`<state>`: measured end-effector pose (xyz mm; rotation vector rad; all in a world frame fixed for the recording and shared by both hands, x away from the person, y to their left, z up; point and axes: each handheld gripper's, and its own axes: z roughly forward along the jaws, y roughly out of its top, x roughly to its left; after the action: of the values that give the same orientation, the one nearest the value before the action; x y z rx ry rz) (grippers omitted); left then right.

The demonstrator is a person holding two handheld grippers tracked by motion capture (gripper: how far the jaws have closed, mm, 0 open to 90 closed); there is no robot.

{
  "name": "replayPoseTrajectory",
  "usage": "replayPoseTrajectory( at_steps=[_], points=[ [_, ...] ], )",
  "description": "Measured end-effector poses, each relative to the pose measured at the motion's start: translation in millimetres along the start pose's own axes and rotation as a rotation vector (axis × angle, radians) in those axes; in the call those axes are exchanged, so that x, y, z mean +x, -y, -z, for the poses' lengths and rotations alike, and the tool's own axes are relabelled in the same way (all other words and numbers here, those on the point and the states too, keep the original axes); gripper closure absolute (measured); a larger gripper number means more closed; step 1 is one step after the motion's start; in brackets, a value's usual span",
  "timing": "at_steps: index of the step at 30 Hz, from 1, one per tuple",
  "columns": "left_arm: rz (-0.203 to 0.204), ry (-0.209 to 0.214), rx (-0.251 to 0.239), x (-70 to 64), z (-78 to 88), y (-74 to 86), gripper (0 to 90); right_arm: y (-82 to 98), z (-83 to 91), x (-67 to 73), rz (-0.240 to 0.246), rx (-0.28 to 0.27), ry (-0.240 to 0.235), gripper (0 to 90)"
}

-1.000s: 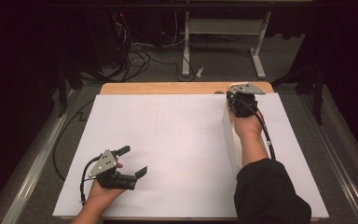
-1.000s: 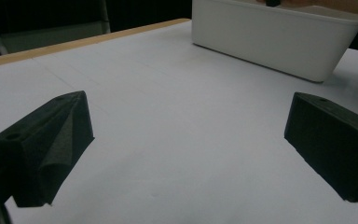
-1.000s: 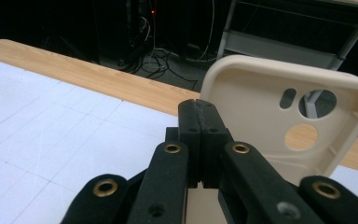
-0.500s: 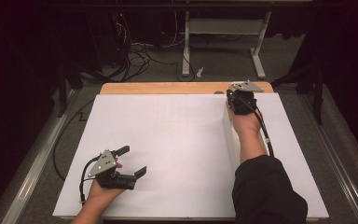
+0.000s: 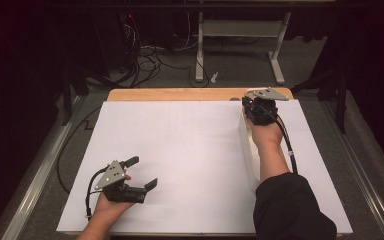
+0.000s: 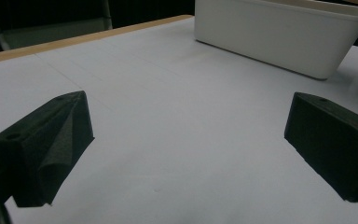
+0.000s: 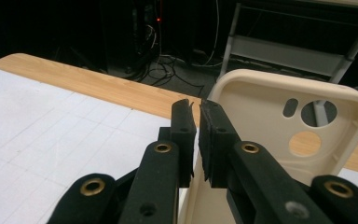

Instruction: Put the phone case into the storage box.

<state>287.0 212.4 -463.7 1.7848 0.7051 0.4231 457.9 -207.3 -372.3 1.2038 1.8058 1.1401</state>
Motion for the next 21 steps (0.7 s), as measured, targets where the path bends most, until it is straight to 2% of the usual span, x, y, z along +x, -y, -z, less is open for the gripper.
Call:
replayPoseTrajectory(
  at_steps=[12,21],
  points=[
    [0.003,-0.004,0.006,0.6,-0.9,0.5,2.0,9.3,19.4,-7.6,-0.038,-0.008,-0.051,72.1],
    [0.008,-0.01,0.009,1.5,-1.5,0.7,1.9,16.6,33.9,-13.3,-0.044,-0.013,-0.07,66.3]
  ],
)
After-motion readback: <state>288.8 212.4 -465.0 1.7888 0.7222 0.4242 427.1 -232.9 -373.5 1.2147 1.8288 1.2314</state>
